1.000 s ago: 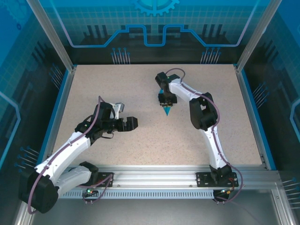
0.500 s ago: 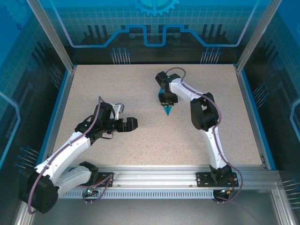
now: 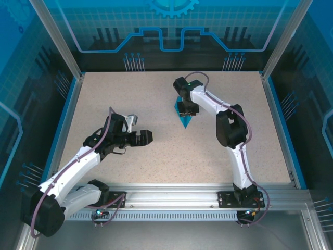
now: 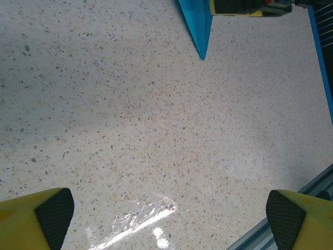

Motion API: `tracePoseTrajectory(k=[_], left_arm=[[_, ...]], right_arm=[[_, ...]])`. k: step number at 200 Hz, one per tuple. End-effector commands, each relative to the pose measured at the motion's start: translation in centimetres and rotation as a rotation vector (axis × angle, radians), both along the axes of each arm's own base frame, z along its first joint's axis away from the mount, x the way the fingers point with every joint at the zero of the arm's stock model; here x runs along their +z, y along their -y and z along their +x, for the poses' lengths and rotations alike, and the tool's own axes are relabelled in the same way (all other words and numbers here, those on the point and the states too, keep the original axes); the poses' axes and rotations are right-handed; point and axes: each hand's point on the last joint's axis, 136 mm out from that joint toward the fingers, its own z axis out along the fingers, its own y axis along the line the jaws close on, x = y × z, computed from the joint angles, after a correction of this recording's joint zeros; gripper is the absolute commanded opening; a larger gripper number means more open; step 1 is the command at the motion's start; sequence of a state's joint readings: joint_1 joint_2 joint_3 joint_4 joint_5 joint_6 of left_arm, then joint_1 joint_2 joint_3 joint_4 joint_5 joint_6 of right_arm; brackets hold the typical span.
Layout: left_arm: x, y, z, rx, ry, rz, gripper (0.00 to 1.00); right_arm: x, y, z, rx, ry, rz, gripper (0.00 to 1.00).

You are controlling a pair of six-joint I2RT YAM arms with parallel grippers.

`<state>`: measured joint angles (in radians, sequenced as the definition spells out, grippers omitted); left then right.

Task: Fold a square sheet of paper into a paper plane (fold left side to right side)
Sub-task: Place the paper plane at the center of the table.

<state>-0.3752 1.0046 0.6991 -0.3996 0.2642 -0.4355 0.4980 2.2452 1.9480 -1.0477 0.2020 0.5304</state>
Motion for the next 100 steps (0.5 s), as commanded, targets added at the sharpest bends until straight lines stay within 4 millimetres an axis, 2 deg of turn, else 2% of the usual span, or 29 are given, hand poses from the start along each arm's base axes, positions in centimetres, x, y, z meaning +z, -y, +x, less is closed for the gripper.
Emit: tracePoseTrajectory(k=[1, 31, 57, 82, 100], left_arm=[[1.0, -1.0, 1.1, 0.049, 0.025, 0.033, 0.99], [1.5, -2.7, 2.4, 0.153, 0.036, 0.040, 0.99], [2.2, -5.4, 4.0, 0.289, 0.080, 0.065, 0.99], [3.0, -9.6, 5.3, 0.471, 0.178, 0.158, 0.99], [3.7, -12.5, 5.9, 0.573, 0.278, 0.266, 0.99]], right_arm=[[4.1, 0.4, -1.5, 0.020, 0.059, 0.005, 0.39], [8.1, 1.5, -3.4, 0.032, 0.176, 0.056, 0.49], [11.5, 4.6, -5.7, 0.026, 0.305, 0.062, 0.56], [12.9, 8.8, -7.8, -0.007, 0.431, 0.039, 0.68], [12.3, 12.3, -9.1, -0.069, 0.503, 0.022, 0.81]])
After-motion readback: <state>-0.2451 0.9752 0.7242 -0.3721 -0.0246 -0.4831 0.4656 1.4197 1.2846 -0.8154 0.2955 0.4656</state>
